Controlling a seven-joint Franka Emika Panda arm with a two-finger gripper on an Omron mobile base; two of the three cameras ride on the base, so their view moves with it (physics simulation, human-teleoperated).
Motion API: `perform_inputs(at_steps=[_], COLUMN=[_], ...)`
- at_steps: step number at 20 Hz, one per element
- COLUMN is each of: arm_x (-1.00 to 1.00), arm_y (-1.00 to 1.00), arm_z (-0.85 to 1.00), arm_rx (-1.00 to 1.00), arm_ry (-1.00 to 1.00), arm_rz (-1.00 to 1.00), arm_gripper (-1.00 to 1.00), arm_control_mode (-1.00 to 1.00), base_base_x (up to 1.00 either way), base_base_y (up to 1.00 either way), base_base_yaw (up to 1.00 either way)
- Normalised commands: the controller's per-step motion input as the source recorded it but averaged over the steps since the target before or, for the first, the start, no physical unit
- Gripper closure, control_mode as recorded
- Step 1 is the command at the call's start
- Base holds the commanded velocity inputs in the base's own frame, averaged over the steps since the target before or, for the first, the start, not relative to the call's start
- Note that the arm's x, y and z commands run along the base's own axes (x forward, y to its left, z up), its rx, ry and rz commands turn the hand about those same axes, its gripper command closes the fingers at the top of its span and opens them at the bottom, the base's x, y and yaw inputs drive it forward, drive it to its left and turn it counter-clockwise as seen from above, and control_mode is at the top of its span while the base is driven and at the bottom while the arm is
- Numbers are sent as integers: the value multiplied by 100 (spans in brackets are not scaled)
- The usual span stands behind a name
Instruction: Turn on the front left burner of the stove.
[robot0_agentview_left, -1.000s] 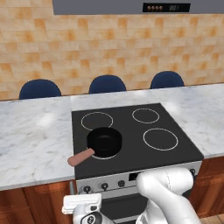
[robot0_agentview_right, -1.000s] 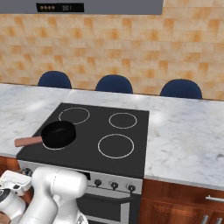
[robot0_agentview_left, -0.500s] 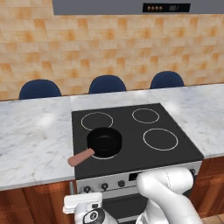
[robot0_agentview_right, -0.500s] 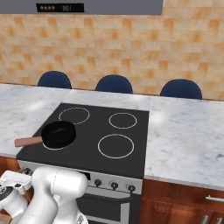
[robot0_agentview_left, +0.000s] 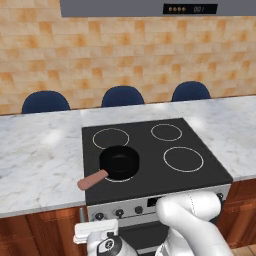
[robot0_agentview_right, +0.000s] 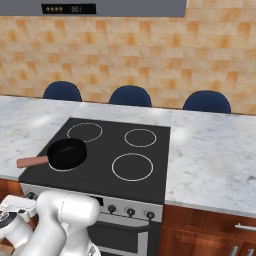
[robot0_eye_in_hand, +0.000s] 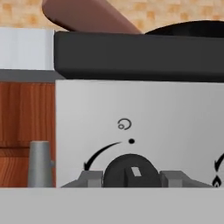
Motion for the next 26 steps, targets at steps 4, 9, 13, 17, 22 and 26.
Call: perform_inputs(at_steps=[4,9,13,17,22,26], arm_x=[0,0,0,0,-1,0], arm_y=[0,1,5,0,0,0], arm_z=[0,0,-16,-33,-32,-32], arm_rx=[-4,-14,-35,-36,-33,-33], arm_ry=[9,19,22,9,1,0], arm_rz=[0,0,0,0,0,0], arm_gripper=[100,100,100,100,100,100], arm_control_mode=[-100,-100,-100,-100,-100,-100], base_base_x=[0,0,0,0,0,0], base_base_y=[0,0,0,0,0,0], base_base_yaw=[0,0,0,0,0,0])
